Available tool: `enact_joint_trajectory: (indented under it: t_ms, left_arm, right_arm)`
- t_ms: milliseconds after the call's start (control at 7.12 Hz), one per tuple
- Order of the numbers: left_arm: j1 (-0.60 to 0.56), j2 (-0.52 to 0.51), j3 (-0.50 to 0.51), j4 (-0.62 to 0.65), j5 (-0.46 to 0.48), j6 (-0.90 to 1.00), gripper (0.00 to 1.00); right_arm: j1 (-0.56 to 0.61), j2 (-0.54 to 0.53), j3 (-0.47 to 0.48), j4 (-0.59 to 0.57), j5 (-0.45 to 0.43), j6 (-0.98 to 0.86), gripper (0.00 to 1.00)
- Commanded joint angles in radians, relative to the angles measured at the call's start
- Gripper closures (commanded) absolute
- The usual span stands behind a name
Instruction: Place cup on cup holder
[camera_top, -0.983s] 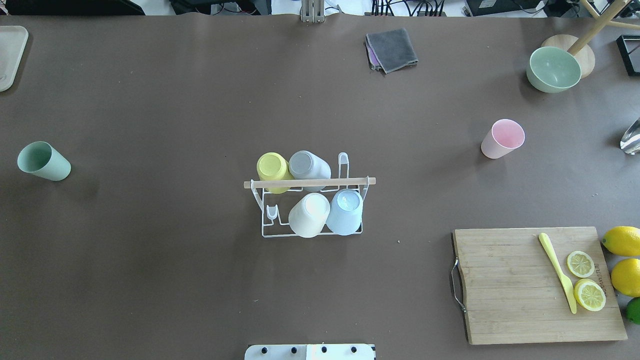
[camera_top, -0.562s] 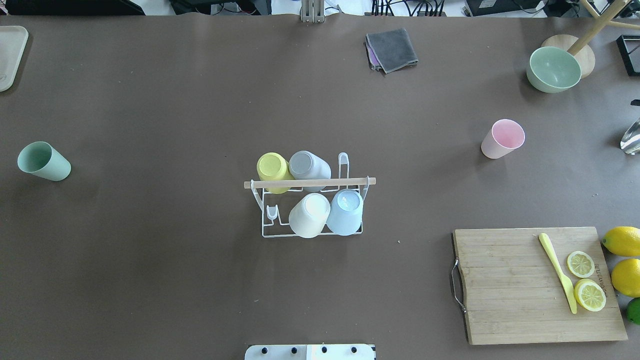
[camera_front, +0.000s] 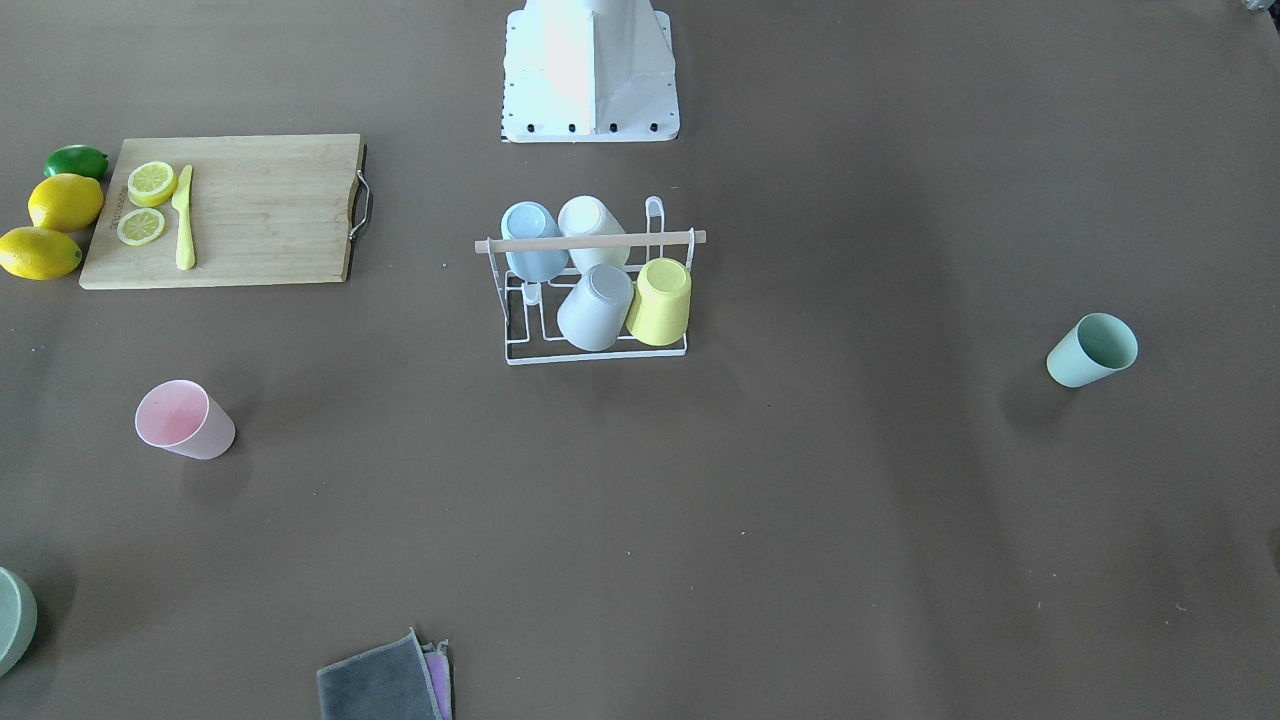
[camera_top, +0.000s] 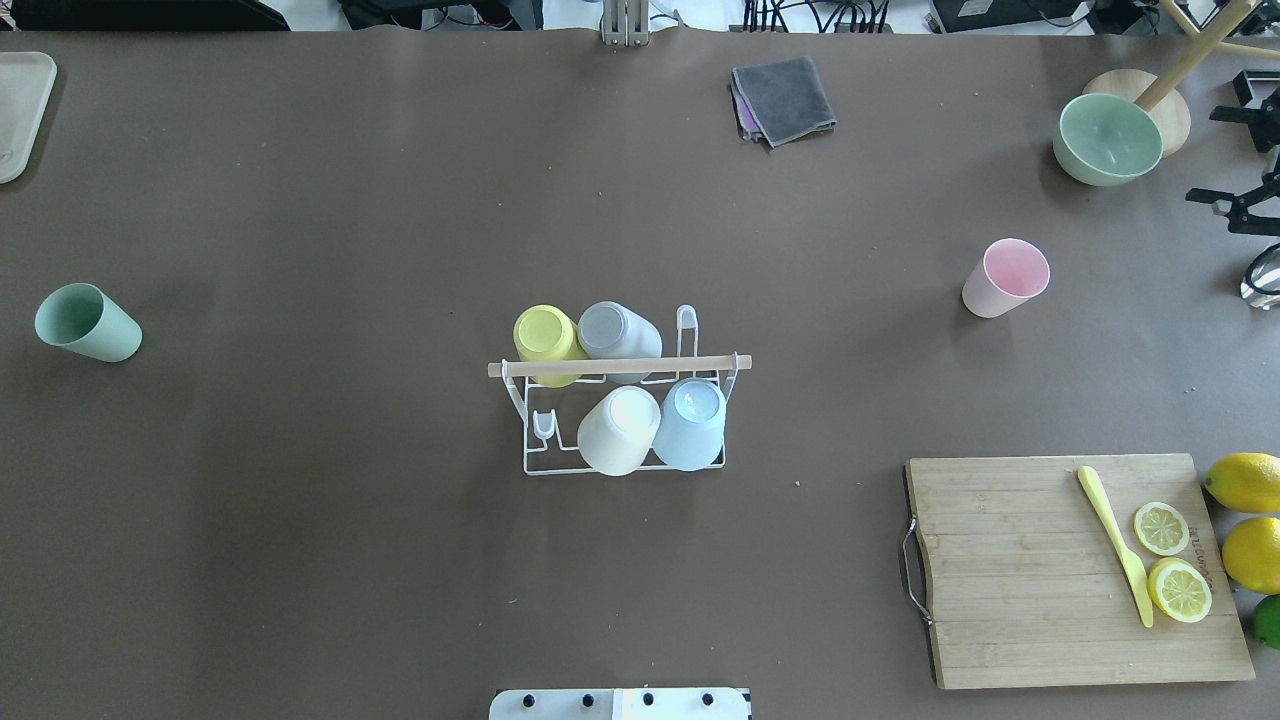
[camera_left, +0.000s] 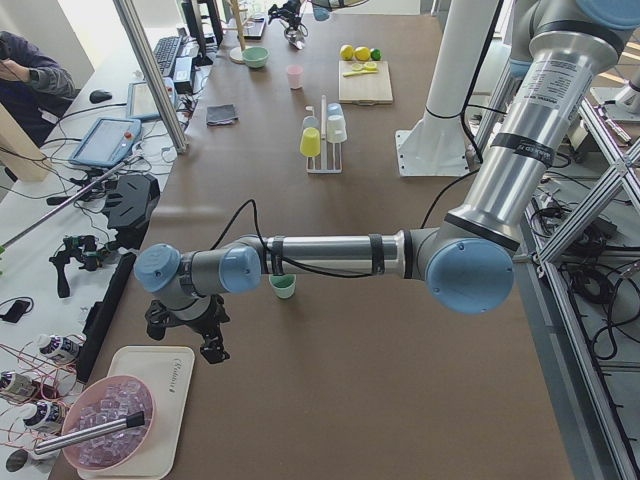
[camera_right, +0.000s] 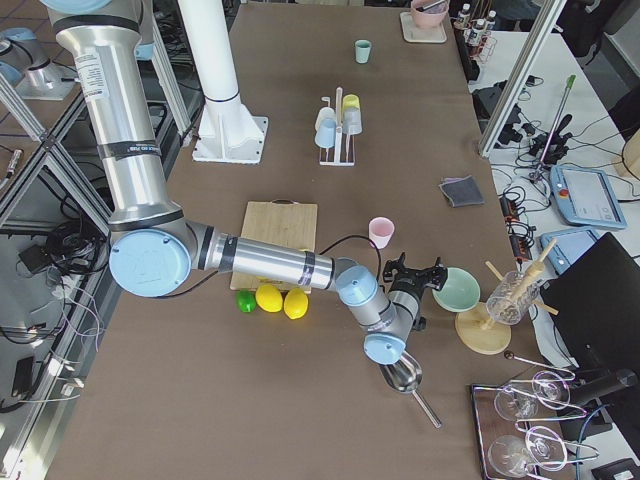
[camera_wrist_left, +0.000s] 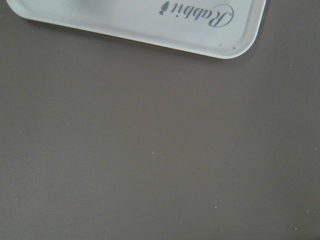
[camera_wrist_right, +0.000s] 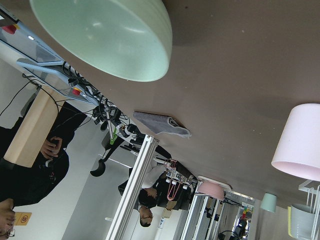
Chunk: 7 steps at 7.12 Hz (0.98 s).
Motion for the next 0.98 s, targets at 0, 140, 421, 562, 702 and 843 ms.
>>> enact_joint_trajectory:
  t_ms: [0, 140, 421, 562, 702, 843]
  left_arm:
    - [0.073, -0.12, -0.005, 0.122, 0.007, 0.014, 0.02]
    - [0.135, -0.131, -0.003, 0.124, 0.009, 0.014, 0.02]
    - [0.225, -0.175, 0.007, 0.204, 0.007, 0.013, 0.03]
    - [0.255, -0.191, 0.01, 0.24, 0.007, 0.014, 0.03]
    - [0.281, -0.211, 0.062, 0.24, 0.007, 0.016, 0.03]
    - [0.301, -0.223, 0.107, 0.24, 0.001, 0.037, 0.03]
  right_arm:
    - [-0.055, 0.015, 0.001, -0.035, -0.001, -0.002, 0.0]
    - [-0.07, 0.026, -0.007, -0.036, 0.001, -0.002, 0.0]
    - [-0.109, 0.039, -0.024, -0.053, -0.001, -0.001, 0.0]
    - [-0.113, 0.039, -0.024, -0.07, -0.006, -0.001, 0.0]
    - [-0.121, 0.039, -0.025, -0.102, -0.016, 0.002, 0.0]
    - [-0.133, 0.036, -0.025, -0.115, -0.035, 0.004, 0.0]
